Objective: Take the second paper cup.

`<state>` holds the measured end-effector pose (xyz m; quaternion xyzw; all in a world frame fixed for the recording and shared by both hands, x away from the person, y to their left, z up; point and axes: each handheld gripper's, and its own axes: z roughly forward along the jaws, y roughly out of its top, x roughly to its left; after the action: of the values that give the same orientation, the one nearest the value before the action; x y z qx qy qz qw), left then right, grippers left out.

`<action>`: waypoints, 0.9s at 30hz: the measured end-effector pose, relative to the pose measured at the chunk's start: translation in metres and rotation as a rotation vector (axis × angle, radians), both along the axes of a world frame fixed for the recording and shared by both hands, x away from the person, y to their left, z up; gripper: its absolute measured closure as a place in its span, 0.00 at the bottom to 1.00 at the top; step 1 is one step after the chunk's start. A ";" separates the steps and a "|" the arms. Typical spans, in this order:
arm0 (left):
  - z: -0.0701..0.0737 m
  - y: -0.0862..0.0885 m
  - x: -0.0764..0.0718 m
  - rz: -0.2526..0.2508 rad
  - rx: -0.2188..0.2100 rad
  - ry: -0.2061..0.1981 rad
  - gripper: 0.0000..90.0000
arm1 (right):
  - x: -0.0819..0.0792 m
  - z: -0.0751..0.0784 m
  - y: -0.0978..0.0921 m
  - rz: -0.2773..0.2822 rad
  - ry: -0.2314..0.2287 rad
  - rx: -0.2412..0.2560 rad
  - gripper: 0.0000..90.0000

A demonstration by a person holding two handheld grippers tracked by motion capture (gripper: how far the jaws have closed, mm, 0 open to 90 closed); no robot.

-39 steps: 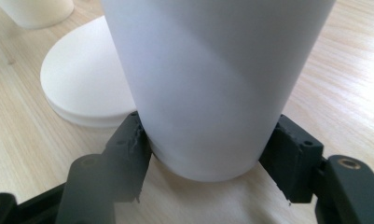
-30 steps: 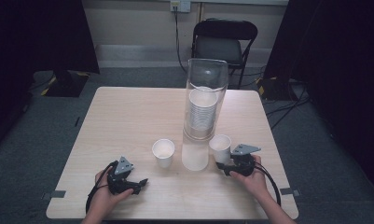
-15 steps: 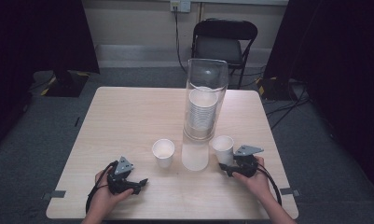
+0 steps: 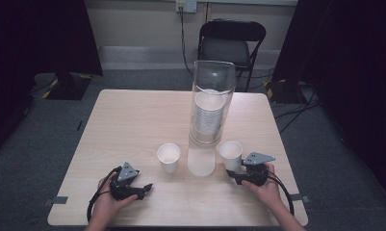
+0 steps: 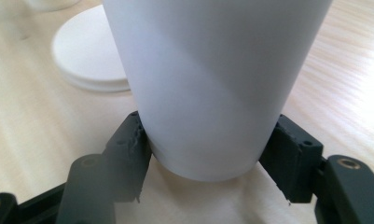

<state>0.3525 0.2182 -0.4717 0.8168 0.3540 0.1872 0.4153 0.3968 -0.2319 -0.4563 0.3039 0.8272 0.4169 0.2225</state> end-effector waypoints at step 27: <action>0.077 -0.080 -0.023 -0.213 -0.220 0.121 0.47 | -0.032 -0.005 0.059 0.352 -0.100 -0.087 0.41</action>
<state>0.3296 0.1379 -0.3948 0.8092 0.3081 0.0527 0.4975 0.3646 -0.1727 -0.4614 0.1234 0.8729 0.4277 0.1997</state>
